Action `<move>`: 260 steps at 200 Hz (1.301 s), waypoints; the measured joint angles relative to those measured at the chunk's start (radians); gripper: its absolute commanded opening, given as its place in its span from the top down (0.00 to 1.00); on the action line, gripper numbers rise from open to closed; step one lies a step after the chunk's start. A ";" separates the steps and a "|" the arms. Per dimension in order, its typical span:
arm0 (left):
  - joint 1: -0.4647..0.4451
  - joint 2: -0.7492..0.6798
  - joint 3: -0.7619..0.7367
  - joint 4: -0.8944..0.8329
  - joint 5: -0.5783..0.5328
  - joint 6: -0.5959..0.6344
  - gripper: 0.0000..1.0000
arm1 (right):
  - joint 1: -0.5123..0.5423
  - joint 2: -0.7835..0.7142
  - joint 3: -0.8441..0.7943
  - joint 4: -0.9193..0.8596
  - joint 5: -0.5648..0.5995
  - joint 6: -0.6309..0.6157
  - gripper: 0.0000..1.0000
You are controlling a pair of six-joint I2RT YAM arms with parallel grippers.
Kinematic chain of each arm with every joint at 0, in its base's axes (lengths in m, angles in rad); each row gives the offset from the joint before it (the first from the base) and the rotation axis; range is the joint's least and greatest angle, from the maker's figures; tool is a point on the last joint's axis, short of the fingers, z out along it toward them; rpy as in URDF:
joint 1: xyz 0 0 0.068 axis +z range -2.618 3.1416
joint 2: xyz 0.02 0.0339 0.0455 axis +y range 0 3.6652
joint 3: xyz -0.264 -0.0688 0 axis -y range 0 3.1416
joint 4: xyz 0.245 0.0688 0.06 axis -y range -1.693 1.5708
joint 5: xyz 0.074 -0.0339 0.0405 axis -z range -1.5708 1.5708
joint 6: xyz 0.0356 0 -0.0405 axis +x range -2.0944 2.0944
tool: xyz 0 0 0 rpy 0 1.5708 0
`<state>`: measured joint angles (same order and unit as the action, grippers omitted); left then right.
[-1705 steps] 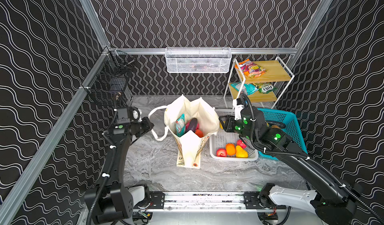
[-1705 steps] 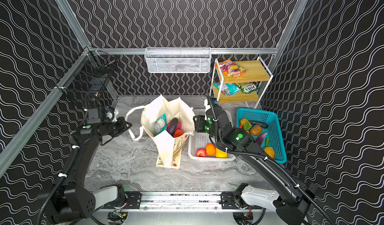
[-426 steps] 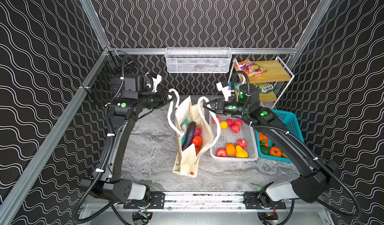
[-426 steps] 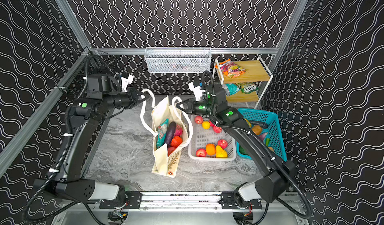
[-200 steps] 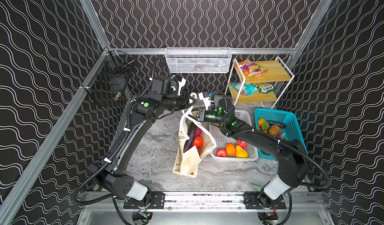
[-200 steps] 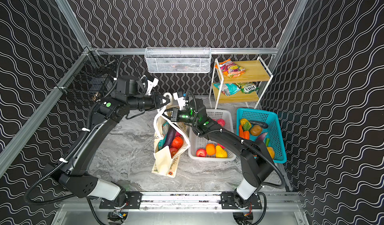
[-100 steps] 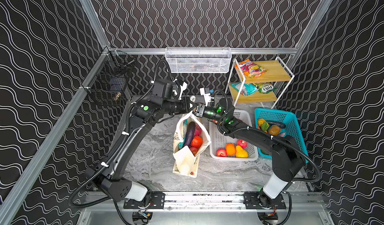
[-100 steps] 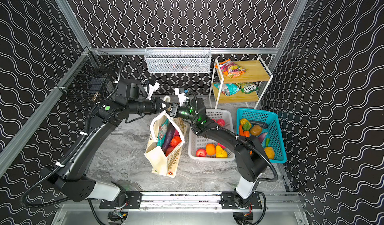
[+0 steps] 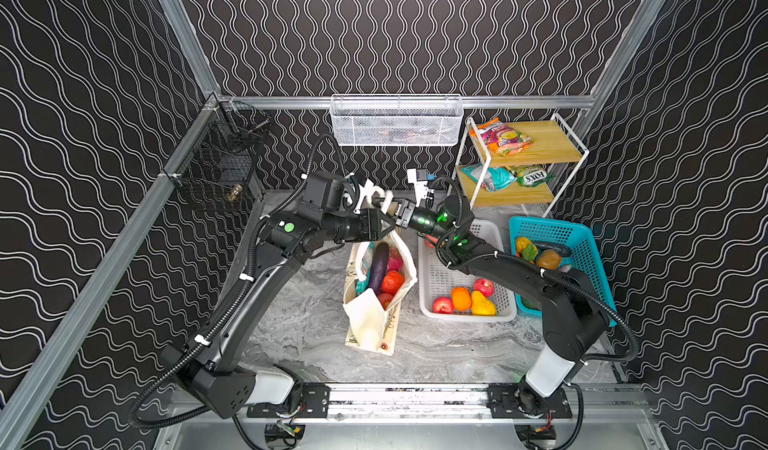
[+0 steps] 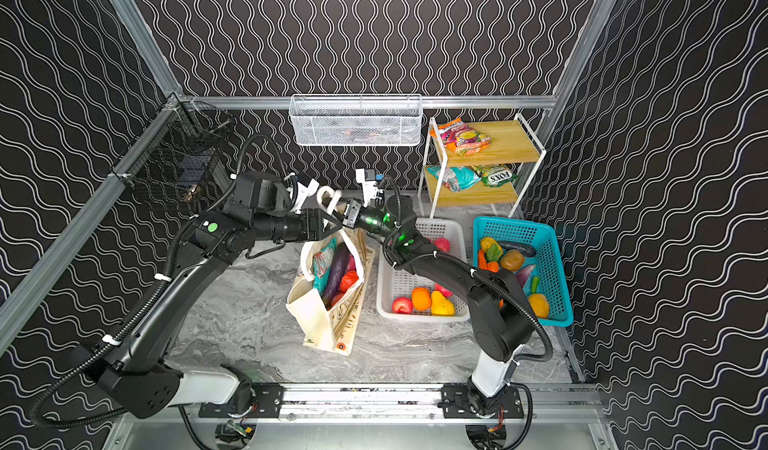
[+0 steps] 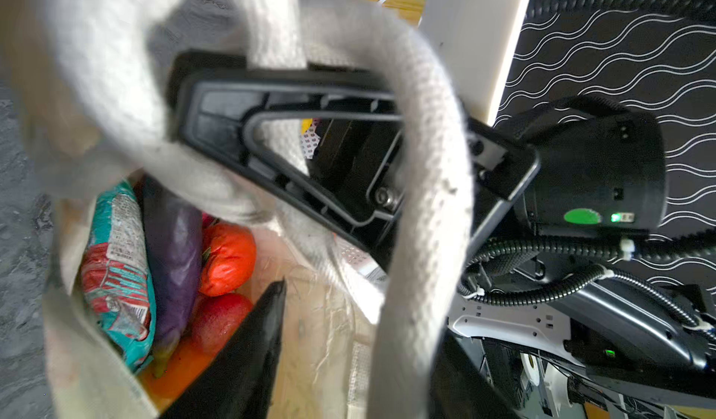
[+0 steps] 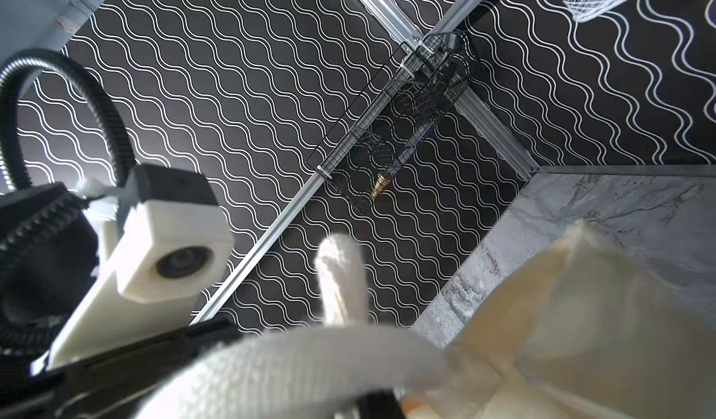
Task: Place the food into the grocery bag and tie it
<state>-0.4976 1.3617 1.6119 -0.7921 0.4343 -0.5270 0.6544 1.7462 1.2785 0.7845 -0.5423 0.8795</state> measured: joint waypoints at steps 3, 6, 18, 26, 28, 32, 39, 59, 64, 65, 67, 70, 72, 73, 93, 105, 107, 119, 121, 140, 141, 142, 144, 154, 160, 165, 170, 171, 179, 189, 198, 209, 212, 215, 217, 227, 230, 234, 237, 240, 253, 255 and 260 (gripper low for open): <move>0.000 -0.002 -0.001 -0.002 0.000 0.004 0.42 | 0.000 0.001 0.000 0.001 0.002 0.000 1.00; 0.000 -0.004 -0.002 -0.004 0.000 0.006 0.41 | 0.000 0.001 0.000 0.004 0.003 0.001 1.00; 0.000 -0.012 -0.002 -0.011 0.001 0.011 0.39 | 0.000 0.002 0.001 0.011 0.003 0.002 1.00; 0.000 -0.015 -0.002 -0.014 0.001 0.014 0.37 | 0.000 0.003 0.001 0.015 0.003 0.002 1.00; 0.000 -0.016 -0.002 -0.016 0.001 0.015 0.37 | 0.000 0.003 0.001 0.016 0.003 0.002 1.00; 0.000 -0.016 -0.002 -0.018 0.001 0.018 0.36 | 0.000 0.003 0.001 0.018 0.003 0.002 1.00; 0.000 -0.018 -0.002 -0.021 0.001 0.029 0.25 | -0.001 0.004 0.001 0.022 0.003 0.003 1.00; 0.000 -0.031 -0.008 -0.025 0.008 0.036 0.02 | -0.003 0.004 0.001 0.029 0.003 0.011 1.00; 0.000 -0.036 -0.010 -0.027 0.008 0.036 0.02 | -0.003 0.004 0.002 0.029 0.003 0.014 1.00; 0.000 -0.037 -0.010 -0.027 0.008 0.036 0.02 | -0.004 0.004 0.002 0.029 0.003 0.014 1.00; 0.000 -0.039 -0.010 -0.028 0.008 0.035 0.02 | -0.004 0.004 0.002 0.029 0.003 0.014 1.00; 0.000 -0.042 -0.010 -0.029 0.010 0.037 0.02 | -0.005 0.004 0.003 0.029 0.003 0.014 1.00; 0.000 -0.043 -0.010 -0.029 0.011 0.037 0.02 | -0.005 0.004 0.004 0.029 0.003 0.014 1.00; 0.000 -0.045 -0.011 -0.029 0.011 0.037 0.02 | -0.005 0.004 0.004 0.029 0.003 0.015 1.00; 0.000 -0.058 -0.016 -0.027 0.016 0.051 0.02 | -0.008 0.004 0.010 0.029 0.006 0.018 1.00; 0.000 -0.058 -0.018 -0.027 0.019 0.058 0.02 | -0.008 0.005 0.014 0.029 0.006 0.018 1.00; 0.000 -0.059 -0.018 -0.027 0.020 0.059 0.02 | -0.008 0.005 0.016 0.029 0.006 0.018 1.00; 0.000 -0.062 -0.022 -0.022 0.024 0.062 0.02 | -0.008 0.007 0.019 0.029 0.006 0.018 1.00; 0.000 -0.063 -0.023 -0.021 0.024 0.062 0.02 | -0.008 0.008 0.019 0.029 0.006 0.018 1.00; 0.000 -0.071 -0.023 -0.014 0.031 0.063 0.02 | -0.009 0.012 0.022 0.029 0.006 0.018 1.00; 0.000 -0.071 -0.023 -0.013 0.031 0.063 0.02 | -0.009 0.012 0.022 0.029 0.006 0.018 1.00; 0.000 -0.072 -0.023 -0.013 0.031 0.063 0.02 | -0.009 0.012 0.022 0.029 0.006 0.018 1.00; 0.000 -0.073 -0.023 -0.013 0.031 0.064 0.02 | -0.009 0.012 0.022 0.029 0.006 0.018 1.00; 0.000 -0.081 -0.023 -0.010 0.030 0.066 0.02 | -0.010 0.012 0.022 0.029 0.006 0.018 1.00; 0.000 -0.086 -0.023 -0.009 0.030 0.066 0.02 | -0.010 0.012 0.022 0.029 0.006 0.018 1.00; 0.000 -0.091 -0.023 -0.009 0.029 0.066 0.02 | -0.010 0.012 0.022 0.029 0.006 0.018 1.00; 0.000 -0.095 -0.023 -0.008 0.029 0.066 0.02 | -0.011 0.012 0.022 0.029 0.006 0.018 1.00; 0.000 -0.097 -0.023 -0.007 0.029 0.067 0.02 | -0.011 0.012 0.022 0.029 0.006 0.018 1.00; 0.000 -0.103 -0.023 -0.003 0.029 0.070 0.03 | -0.011 0.012 0.022 0.029 0.006 0.018 1.00; 0.000 -0.105 -0.020 -0.003 0.024 0.079 0.03 | -0.012 0.011 0.022 0.029 0.006 0.018 1.00; 0.000 -0.105 -0.016 -0.004 0.015 0.086 0.03 | -0.013 0.011 0.022 0.029 0.006 0.018 1.00; 0.000 -0.105 -0.015 -0.007 0.002 0.090 0.02 | -0.014 0.011 0.022 0.029 0.006 0.018 1.00; 0.000 -0.106 -0.015 -0.009 -0.003 0.092 0.02 | -0.015 0.010 0.022 0.029 0.006 0.018 1.00; 0.000 -0.107 -0.015 -0.011 -0.008 0.093 0.02 | -0.015 0.010 0.022 0.029 0.006 0.018 1.00; 0.000 -0.109 -0.015 -0.013 -0.012 0.094 0.02 | -0.015 0.010 0.022 0.029 0.006 0.018 1.00; 0.000 -0.115 -0.015 -0.019 -0.032 0.099 0.02 | -0.016 0.007 0.022 0.029 0.006 0.018 1.00; 0.000 -0.117 -0.015 -0.021 -0.039 0.102 0.02 | -0.016 0.006 0.022 0.029 0.006 0.018 1.00; 0.000 -0.121 -0.015 -0.022 -0.047 0.106 0.02 | -0.017 0.004 0.022 0.029 0.006 0.018 1.00; 0.000 -0.124 -0.015 -0.023 -0.054 0.108 0.02 | -0.017 0.003 0.022 0.029 0.006 0.018 1.00; 0.000 -0.127 -0.015 -0.024 -0.062 0.108 0.02 | -0.018 0.001 0.022 0.029 0.006 0.018 1.00; 0.000 -0.142 -0.015 -0.031 -0.108 0.111 0.03 | -0.020 -0.005 0.021 0.029 0.006 0.017 1.00; 0.000 -0.144 -0.015 -0.032 -0.114 0.111 0.03 | -0.021 -0.006 0.021 0.029 0.006 0.017 1.00; 0.000 -0.150 -0.015 -0.035 -0.135 0.111 0.04 | -0.021 -0.008 0.021 0.029 0.006 0.017 1.00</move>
<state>-0.4976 1.2114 1.5967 -0.8272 0.2993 -0.4160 0.6334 1.7382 1.2999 0.8135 -0.5365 0.8963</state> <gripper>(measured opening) 0.977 0.092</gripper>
